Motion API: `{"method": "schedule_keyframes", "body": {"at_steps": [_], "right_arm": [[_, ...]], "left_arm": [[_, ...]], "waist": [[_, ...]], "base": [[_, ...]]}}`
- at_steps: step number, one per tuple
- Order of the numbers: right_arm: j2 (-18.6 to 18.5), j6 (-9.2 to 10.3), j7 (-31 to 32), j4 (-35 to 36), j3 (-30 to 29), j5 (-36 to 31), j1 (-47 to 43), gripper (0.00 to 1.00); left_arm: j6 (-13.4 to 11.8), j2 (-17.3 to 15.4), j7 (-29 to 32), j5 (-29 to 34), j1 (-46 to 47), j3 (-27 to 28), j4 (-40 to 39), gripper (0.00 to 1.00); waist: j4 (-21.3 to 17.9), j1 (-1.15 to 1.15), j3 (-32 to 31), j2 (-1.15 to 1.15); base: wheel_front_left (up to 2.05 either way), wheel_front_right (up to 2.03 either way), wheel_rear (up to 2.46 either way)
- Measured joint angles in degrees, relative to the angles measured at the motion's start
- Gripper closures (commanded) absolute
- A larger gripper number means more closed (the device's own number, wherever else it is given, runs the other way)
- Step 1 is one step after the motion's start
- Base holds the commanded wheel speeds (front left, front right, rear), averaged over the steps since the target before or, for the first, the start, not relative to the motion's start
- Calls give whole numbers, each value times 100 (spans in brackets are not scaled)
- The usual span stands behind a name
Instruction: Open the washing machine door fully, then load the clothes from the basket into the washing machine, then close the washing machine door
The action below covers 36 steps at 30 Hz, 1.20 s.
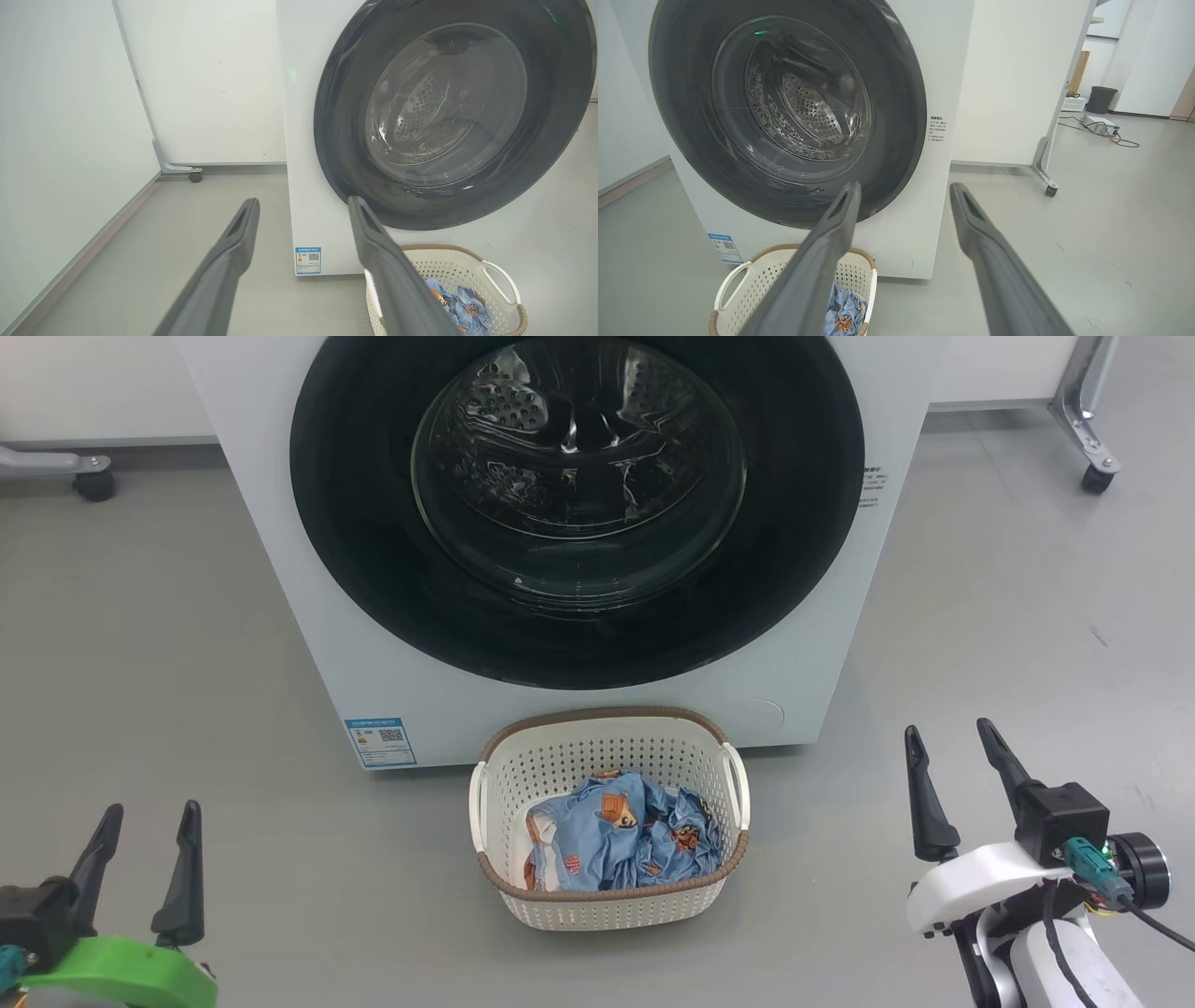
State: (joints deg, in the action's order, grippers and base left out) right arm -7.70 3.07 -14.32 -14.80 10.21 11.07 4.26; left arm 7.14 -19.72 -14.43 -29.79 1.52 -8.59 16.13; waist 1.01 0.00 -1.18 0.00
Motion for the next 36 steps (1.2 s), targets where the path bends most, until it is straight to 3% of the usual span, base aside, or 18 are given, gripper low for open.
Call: {"method": "schedule_keyframes", "body": {"at_steps": [19, 36], "right_arm": [[65, -44, 0, 44, -79, -47, -1, 0], [143, -48, 0, 67, -158, -105, -1, 0]], "left_arm": [[0, -3, 0, 103, 16, 144, -29, 0], [0, -4, -1, 113, 19, 153, -78, 0]], "waist": [[35, 0, 79, 0], [88, 0, 140, 0]], "base": [[9, 9, -18], [49, 49, -98]]}}
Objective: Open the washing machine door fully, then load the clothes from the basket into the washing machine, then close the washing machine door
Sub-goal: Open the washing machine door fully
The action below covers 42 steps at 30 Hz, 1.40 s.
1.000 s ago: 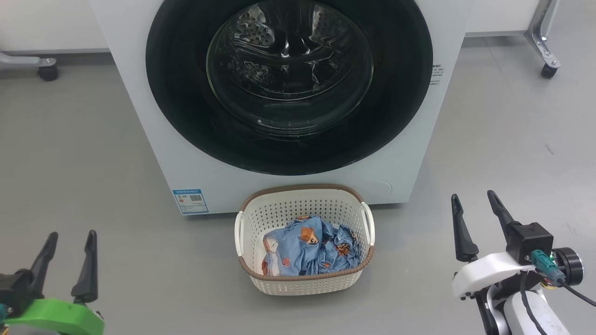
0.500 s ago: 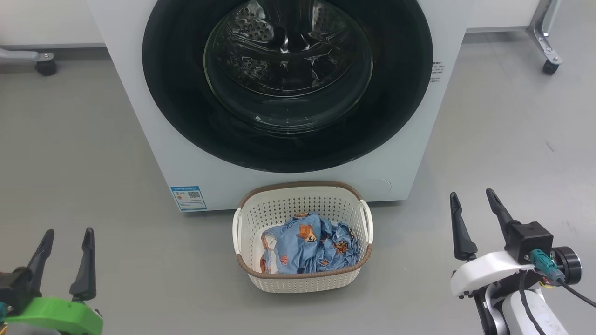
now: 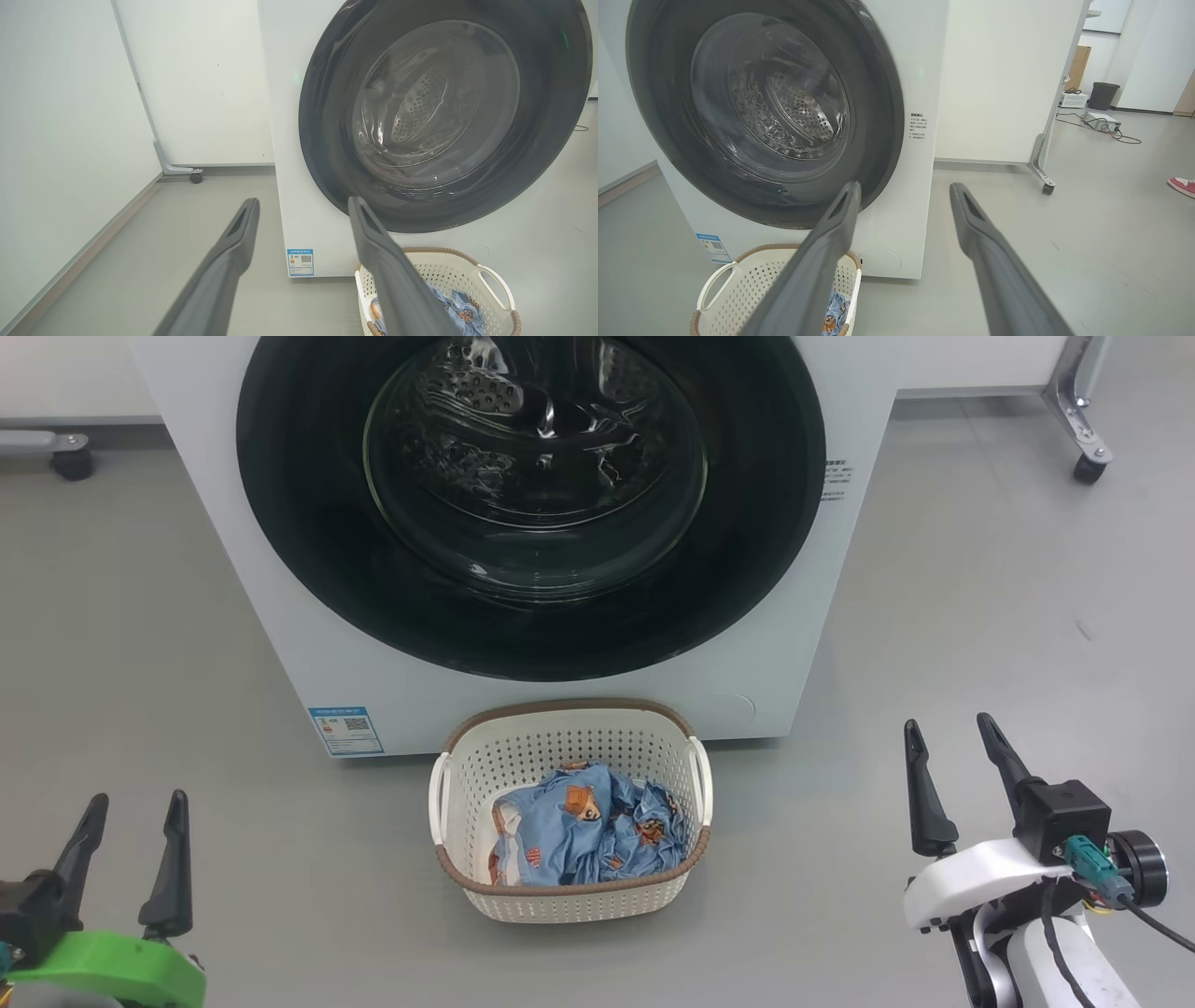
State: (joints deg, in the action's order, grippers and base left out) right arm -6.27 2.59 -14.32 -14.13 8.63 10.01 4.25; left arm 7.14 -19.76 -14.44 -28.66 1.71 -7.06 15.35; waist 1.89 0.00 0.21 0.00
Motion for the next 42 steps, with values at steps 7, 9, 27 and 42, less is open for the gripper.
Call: {"method": "schedule_keyframes", "body": {"at_steps": [7, 9, 27, 42], "right_arm": [[27, 0, 0, 18, -38, -9, 0, 0], [32, 0, 0, 26, -70, -8, -1, 0], [65, -20, 0, 118, -148, -53, -4, 0], [89, -55, 0, 179, -229, -65, -4, 0]], "left_arm": [[0, 0, 0, 0, 0, 24, -12, 0], [0, 27, 1, -23, 1, 77, -83, 0], [0, 20, 0, 88, 2, 140, -286, 0], [0, 20, 0, 89, -7, 74, -430, 0]], "waist": [[9, 0, 3, 0], [11, 0, 3, 0], [27, 0, 33, 0], [41, 0, 58, 0]], "base": [[77, 77, -155], [88, 88, -177], [67, 67, -134], [30, 30, -59]]}}
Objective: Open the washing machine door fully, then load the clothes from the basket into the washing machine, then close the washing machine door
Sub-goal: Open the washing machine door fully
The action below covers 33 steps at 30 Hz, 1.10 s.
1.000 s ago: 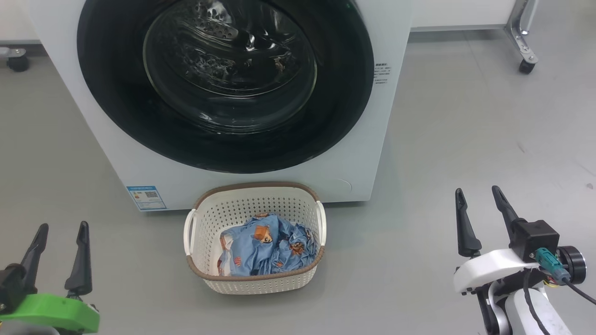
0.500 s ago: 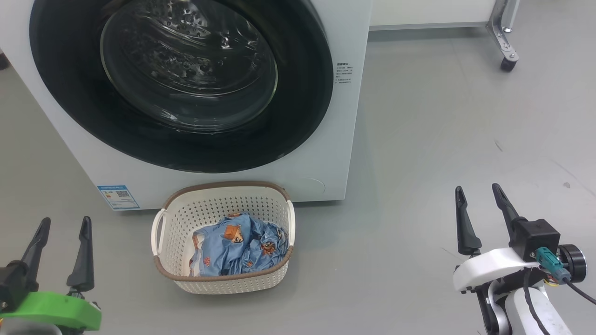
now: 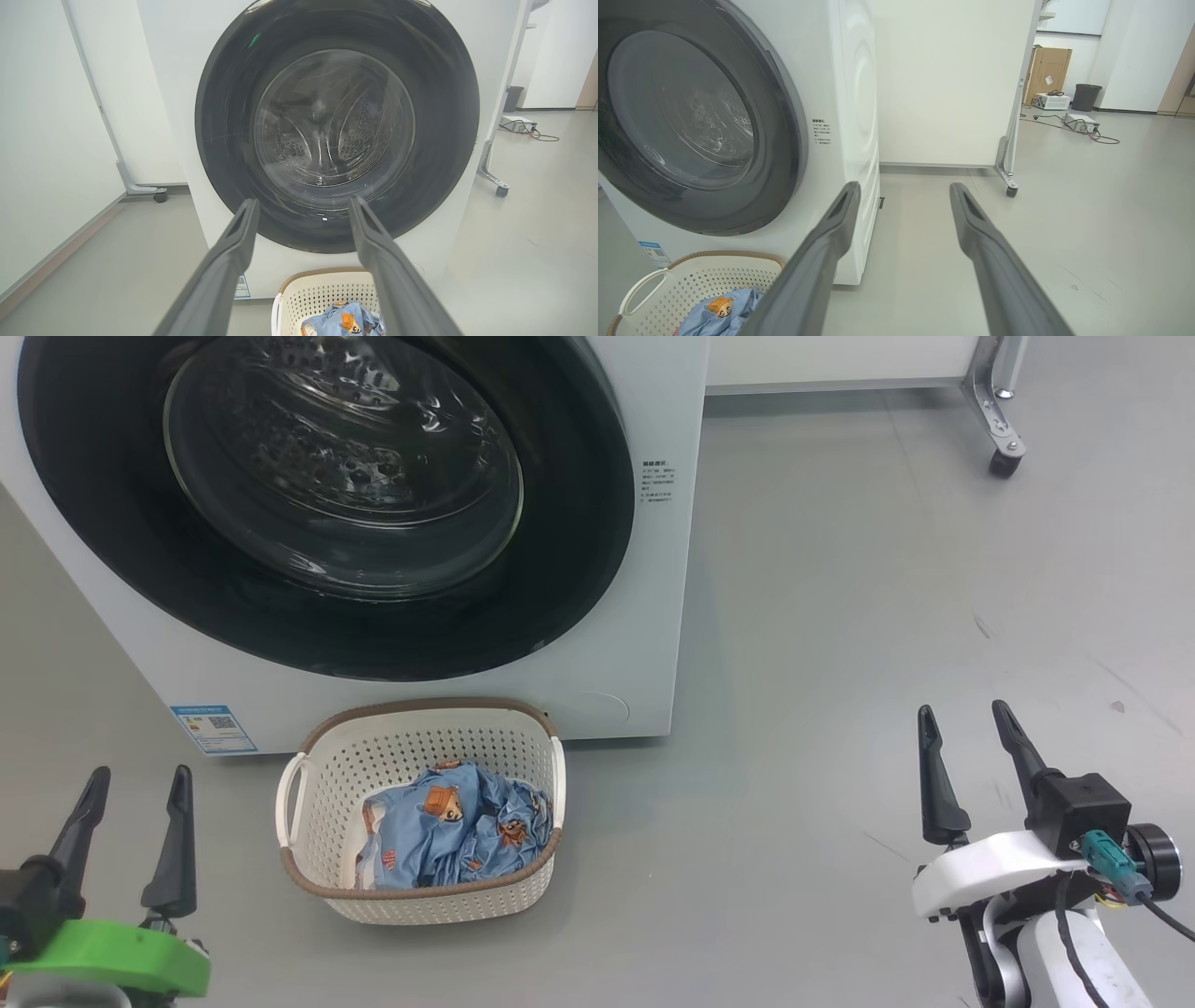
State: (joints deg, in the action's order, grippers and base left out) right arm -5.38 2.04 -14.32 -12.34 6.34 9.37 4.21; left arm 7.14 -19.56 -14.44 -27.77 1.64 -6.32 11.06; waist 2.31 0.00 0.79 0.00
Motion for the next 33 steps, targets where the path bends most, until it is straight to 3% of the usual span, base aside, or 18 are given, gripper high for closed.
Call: {"method": "schedule_keyframes", "body": {"at_steps": [33], "right_arm": [[101, -49, -2, 136, -234, 14, 280, 0]], "left_arm": [[22, 67, 0, -129, -111, -171, -47, 0]], "waist": [[77, 0, -22, 0]], "base": [[1, 1, -2]]}}
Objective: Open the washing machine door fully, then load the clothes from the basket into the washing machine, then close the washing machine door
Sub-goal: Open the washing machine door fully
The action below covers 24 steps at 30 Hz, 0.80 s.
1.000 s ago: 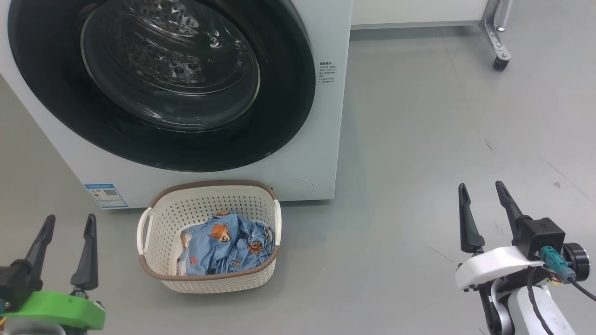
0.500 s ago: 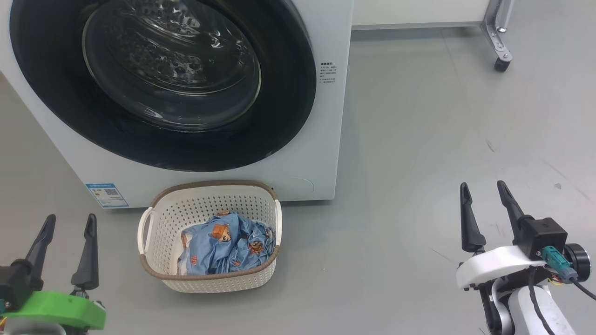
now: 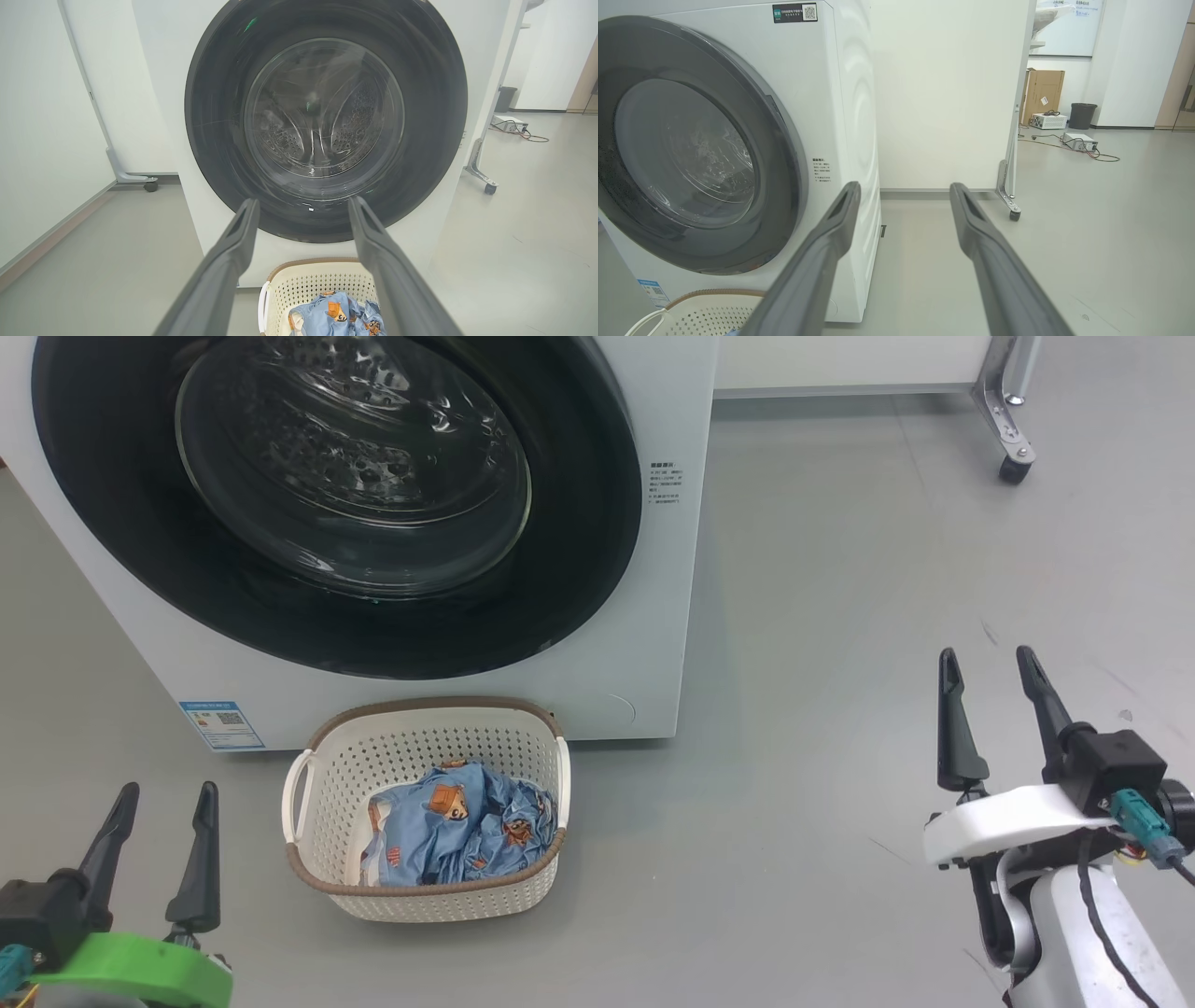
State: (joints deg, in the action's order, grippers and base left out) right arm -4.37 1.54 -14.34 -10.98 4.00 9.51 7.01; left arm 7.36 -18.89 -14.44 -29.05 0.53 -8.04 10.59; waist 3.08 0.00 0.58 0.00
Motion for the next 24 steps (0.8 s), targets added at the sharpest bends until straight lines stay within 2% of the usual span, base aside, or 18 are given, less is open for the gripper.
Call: {"method": "schedule_keyframes", "body": {"at_steps": [8, 15, 16, 17, 19, 21, 24], "right_arm": [[-13, -43, -13, 86, -221, 91, 435, 0], [185, 10, -13, 160, -976, 1527, 784, 0], [190, 11, -13, 138, -1051, 1727, 789, 13], [201, 11, -14, 103, -1124, 1923, 803, 50], [210, 11, -14, 15, -1239, 2318, 840, 100], [211, 10, -14, -104, -1343, 2769, 899, 100], [199, 69, -12, -283, -1419, 3942, 1032, 100]], "left_arm": [[0, 5, 0, -34, -8, -93, -11, 0], [0, 2, 0, -58, -19, -208, -65, 0], [0, 2, 0, -80, -15, -238, -77, 0], [0, 2, 0, -81, -13, -265, -87, 0], [0, -1, 0, -81, -3, -305, -98, 0], [0, -9, 0, -81, 3, -322, -105, 0], [0, -41, 0, -137, 4, -327, -108, 0]], "waist": [[79, 0, -12, 0], [187, 0, 53, 0], [206, 0, 70, 0], [228, 0, 88, 0], [272, 0, 125, 0], [314, 0, 162, 0], [362, 0, 226, 0]], "base": [[0, 0, 0], [0, 0, 0], [0, 0, 0], [0, 0, 0], [0, 0, 0], [0, 0, 0], [0, 0, 0]]}}
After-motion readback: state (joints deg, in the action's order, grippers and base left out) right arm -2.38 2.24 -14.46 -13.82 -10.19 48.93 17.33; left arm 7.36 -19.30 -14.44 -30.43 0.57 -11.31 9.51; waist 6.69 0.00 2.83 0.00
